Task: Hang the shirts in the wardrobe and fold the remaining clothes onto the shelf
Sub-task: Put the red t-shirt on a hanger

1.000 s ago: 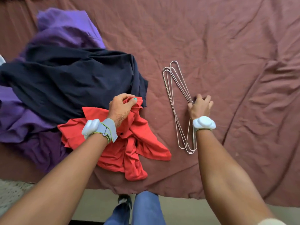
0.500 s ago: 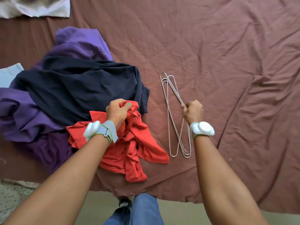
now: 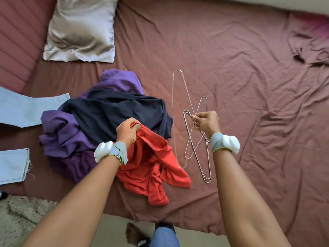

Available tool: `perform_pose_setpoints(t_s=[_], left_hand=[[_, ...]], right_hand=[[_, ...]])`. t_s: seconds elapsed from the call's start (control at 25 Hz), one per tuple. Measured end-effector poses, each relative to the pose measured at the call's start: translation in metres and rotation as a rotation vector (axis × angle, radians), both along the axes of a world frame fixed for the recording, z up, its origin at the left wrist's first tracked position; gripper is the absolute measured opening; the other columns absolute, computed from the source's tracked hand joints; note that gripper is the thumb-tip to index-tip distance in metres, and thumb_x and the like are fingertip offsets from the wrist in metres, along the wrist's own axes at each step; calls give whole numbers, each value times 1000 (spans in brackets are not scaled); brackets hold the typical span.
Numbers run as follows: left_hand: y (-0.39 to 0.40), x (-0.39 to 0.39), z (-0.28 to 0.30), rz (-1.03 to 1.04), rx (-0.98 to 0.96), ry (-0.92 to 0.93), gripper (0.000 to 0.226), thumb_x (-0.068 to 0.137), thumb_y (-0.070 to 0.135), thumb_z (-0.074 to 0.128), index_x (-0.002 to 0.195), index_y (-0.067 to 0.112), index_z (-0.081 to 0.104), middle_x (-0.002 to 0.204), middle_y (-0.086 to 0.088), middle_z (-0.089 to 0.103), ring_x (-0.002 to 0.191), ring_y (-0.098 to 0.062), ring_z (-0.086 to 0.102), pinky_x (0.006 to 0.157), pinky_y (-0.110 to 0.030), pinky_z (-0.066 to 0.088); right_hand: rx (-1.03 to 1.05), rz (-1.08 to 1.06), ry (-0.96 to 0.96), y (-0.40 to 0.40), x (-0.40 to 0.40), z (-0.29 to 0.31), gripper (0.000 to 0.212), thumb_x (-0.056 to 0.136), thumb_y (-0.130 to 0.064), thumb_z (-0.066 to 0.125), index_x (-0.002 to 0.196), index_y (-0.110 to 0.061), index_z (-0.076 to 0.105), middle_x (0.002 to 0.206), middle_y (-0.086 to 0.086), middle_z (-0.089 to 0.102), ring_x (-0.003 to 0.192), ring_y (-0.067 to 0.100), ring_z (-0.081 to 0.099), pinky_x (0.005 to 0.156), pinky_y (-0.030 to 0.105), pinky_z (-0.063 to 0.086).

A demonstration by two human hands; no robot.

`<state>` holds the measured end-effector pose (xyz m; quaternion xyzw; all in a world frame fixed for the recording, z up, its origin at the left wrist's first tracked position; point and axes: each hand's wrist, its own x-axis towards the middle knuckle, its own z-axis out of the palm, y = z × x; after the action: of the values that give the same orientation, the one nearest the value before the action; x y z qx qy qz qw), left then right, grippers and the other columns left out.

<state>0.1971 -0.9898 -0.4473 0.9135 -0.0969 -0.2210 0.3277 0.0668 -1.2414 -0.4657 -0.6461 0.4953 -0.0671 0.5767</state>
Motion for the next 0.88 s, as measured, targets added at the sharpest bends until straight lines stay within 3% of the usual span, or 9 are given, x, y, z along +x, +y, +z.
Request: perform_pose_setpoints(t_s=[0.08, 0.24, 0.4, 0.52, 0.6, 0.72, 0.8, 0.88], left_hand=[[13, -3, 16, 16, 3, -37, 6, 86, 19, 66, 87, 23, 70, 89, -2, 70, 93, -22, 61, 82, -24, 42], [49, -5, 74, 24, 28, -75, 10, 73, 31, 79, 80, 33, 72, 79, 9, 67, 84, -13, 61, 77, -25, 48], [84, 1, 145, 9, -77, -168, 12, 69, 31, 81, 76, 35, 72, 76, 11, 69, 85, -11, 65, 81, -27, 52], [99, 8, 193, 8, -172, -276, 7, 77, 25, 75, 83, 22, 77, 74, 1, 72, 81, -16, 67, 75, -23, 47], [115, 12, 230, -31, -228, -345, 7, 80, 22, 74, 85, 18, 77, 78, -3, 73, 76, -14, 65, 71, -23, 44], [152, 20, 290, -83, -451, -251, 6, 82, 14, 74, 87, 12, 75, 88, -14, 73, 78, -14, 59, 74, -27, 44], [173, 31, 323, -121, -515, -241, 9, 83, 13, 72, 89, 6, 74, 92, -20, 73, 79, -15, 62, 77, -30, 48], [201, 32, 351, -108, -486, -289, 15, 86, 8, 65, 93, -1, 74, 88, -15, 73, 78, -9, 65, 83, -27, 51]], right_hand=[[126, -42, -174, 21, 2, 24, 13, 87, -2, 67, 95, 8, 67, 66, 8, 60, 53, 17, 59, 52, 30, 56], [225, -54, -539, 65, 11, 94, 6, 88, -1, 66, 91, 3, 68, 72, 9, 68, 69, 24, 69, 63, 31, 58], [139, 16, -805, 115, 30, 180, 7, 85, 3, 66, 91, 3, 70, 83, 9, 68, 70, 22, 67, 72, 36, 61], [48, 104, -935, 149, 37, 218, 20, 82, 12, 65, 80, -5, 75, 84, 5, 67, 71, 23, 65, 79, 44, 58], [12, 171, -961, 177, 39, 232, 33, 79, 16, 65, 73, -14, 78, 82, 3, 68, 75, 27, 63, 83, 51, 55], [-132, 312, -908, 220, 50, 246, 33, 75, 11, 70, 74, -21, 79, 80, -2, 67, 82, 28, 62, 83, 55, 53], [-392, 443, -767, 231, 61, 247, 22, 74, 0, 74, 84, -19, 77, 71, -10, 64, 73, 21, 62, 74, 48, 57], [-708, 643, -590, 233, 63, 248, 2, 76, -7, 74, 78, -9, 74, 63, -3, 62, 62, 15, 58, 63, 31, 50]])
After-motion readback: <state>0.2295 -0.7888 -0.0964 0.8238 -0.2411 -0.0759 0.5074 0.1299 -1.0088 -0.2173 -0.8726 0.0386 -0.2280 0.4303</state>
